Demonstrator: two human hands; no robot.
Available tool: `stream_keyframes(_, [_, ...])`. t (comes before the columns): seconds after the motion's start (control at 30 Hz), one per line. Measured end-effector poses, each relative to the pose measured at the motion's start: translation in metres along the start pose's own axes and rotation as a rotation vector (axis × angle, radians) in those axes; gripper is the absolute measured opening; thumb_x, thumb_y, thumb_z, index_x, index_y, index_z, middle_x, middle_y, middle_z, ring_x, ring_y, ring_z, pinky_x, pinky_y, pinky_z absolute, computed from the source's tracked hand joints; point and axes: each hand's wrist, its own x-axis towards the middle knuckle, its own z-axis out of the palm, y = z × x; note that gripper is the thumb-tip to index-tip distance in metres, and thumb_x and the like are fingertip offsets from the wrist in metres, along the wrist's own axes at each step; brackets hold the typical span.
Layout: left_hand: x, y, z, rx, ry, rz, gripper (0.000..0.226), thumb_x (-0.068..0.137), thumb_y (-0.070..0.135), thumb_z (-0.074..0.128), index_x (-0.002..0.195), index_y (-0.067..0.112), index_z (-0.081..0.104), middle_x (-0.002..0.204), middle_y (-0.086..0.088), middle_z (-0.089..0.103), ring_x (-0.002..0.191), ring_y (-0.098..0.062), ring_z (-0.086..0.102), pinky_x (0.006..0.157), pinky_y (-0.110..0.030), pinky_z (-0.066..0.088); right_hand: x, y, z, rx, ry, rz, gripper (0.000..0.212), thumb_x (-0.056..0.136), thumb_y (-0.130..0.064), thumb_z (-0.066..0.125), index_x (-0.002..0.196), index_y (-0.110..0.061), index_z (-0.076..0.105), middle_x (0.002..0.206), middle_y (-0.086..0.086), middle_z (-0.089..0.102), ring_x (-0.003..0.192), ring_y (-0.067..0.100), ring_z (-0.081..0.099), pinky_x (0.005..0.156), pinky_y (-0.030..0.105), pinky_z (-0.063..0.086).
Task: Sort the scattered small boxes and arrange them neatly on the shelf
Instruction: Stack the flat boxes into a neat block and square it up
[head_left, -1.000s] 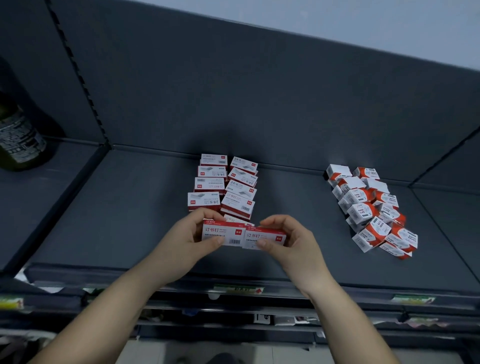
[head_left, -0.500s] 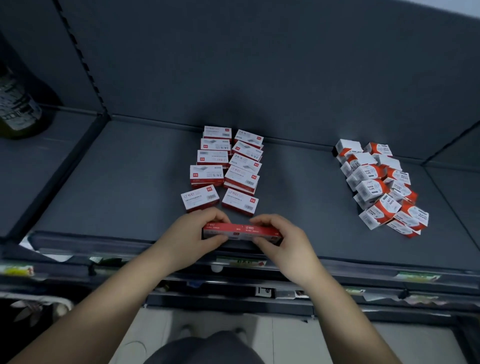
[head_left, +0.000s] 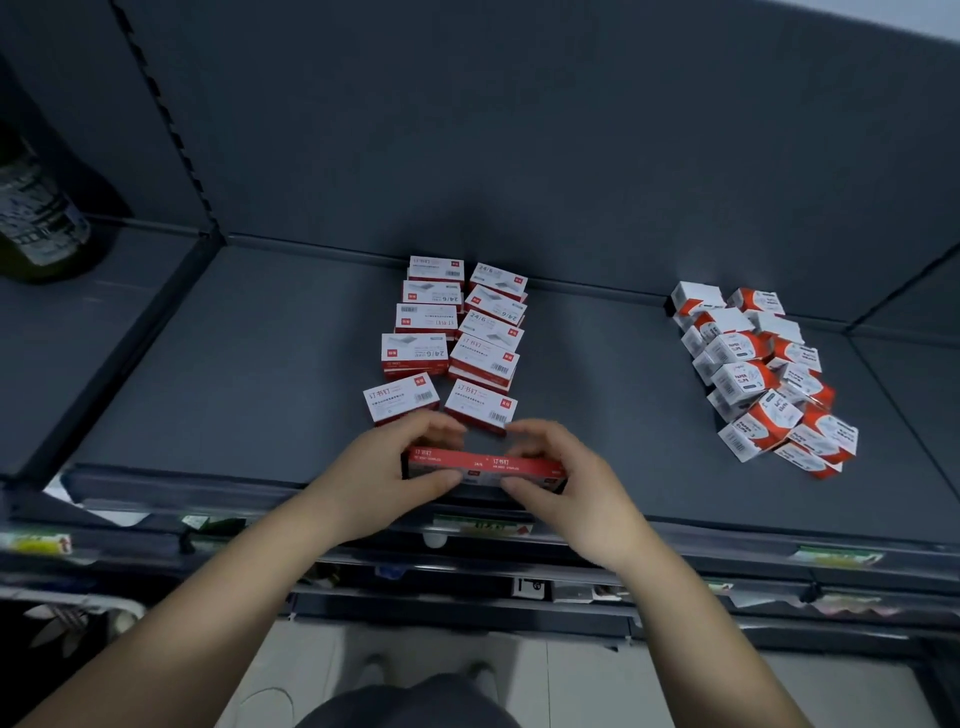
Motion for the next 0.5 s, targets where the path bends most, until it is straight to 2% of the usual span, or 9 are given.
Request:
stream_keyframes(0.07, [-0.001,0.001,-0.009,-0.212,0.119,-0.025,0.03,0.081,0.026,0.075,0.109,0.031,0.064,0.108,0.016,0.069,0.102,0.0,0.062,0.091,-0.021,0.049,0.004,-0.006,-0.008,0.162,0.039,0.026,0.036,0.087,-0.008,0.071,0.115,-0.028,0.061,0.103,-0.007,0.07,0.097,0.005,0.066,0.084,0.017,0.051])
stream_keyframes(0.1, [-0.001,0.0,-0.015,-0.257,0.209,-0.032,0.025,0.081,0.026,0.073,0.103,0.032,0.066,0.103,0.013,0.07,0.097,-0.002,0.063,0.088,-0.02,0.049,0.008,-0.01,-0.013,0.169,0.089,0.044,0.03,0.088,-0.009,0.069,0.112,-0.026,0.063,0.101,-0.009,0.07,0.095,0.004,0.066,0.081,0.016,0.05])
stream_keyframes(0.17, [0.001,-0.006,-0.029,-0.105,0.403,-0.066,0.018,0.084,0.023,0.074,0.094,0.034,0.066,0.094,0.01,0.069,0.085,-0.003,0.061,0.081,-0.016,0.047,0.02,-0.013,-0.02,0.007,0.19,0.086,0.019,0.091,-0.017,0.068,0.108,-0.025,0.066,0.1,-0.012,0.07,0.091,0.002,0.064,0.078,0.014,0.046])
stream_keyframes(0.23, [0.005,-0.013,-0.043,0.176,0.495,-0.137,0.023,0.082,0.025,0.075,0.099,0.034,0.063,0.101,0.009,0.063,0.093,-0.009,0.059,0.089,-0.026,0.047,0.037,-0.014,-0.023,-0.205,0.188,0.143,0.024,0.09,-0.029,0.068,0.113,-0.023,0.066,0.106,-0.01,0.067,0.095,0.003,0.062,0.081,0.016,0.044])
stream_keyframes(0.3, [0.008,-0.017,-0.047,0.351,0.405,-0.246,0.043,0.079,0.038,0.076,0.118,0.029,0.061,0.118,0.002,0.055,0.114,-0.022,0.05,0.1,-0.035,0.042,0.053,-0.018,-0.019,-0.376,0.103,0.209,0.039,0.087,-0.041,0.069,0.12,-0.02,0.064,0.115,-0.004,0.062,0.102,0.01,0.06,0.086,0.022,0.044])
stream_keyframes(0.37, [0.007,-0.018,-0.041,0.414,0.305,-0.323,0.054,0.079,0.044,0.075,0.128,0.03,0.057,0.128,0.0,0.045,0.125,-0.023,0.037,0.104,-0.035,0.034,0.064,-0.021,-0.012,-0.543,0.007,0.243,0.047,0.085,-0.049,0.069,0.123,-0.021,0.062,0.121,0.001,0.054,0.11,0.019,0.054,0.094,0.031,0.045])
stream_keyframes(0.5, [0.007,-0.018,-0.032,0.434,0.345,-0.234,0.041,0.079,0.038,0.077,0.116,0.031,0.063,0.121,0.004,0.048,0.115,-0.021,0.04,0.099,-0.032,0.036,0.072,-0.027,-0.002,-0.688,-0.045,0.243,0.049,0.085,-0.048,0.069,0.123,-0.022,0.054,0.122,0.003,0.047,0.116,0.025,0.045,0.099,0.038,0.043])
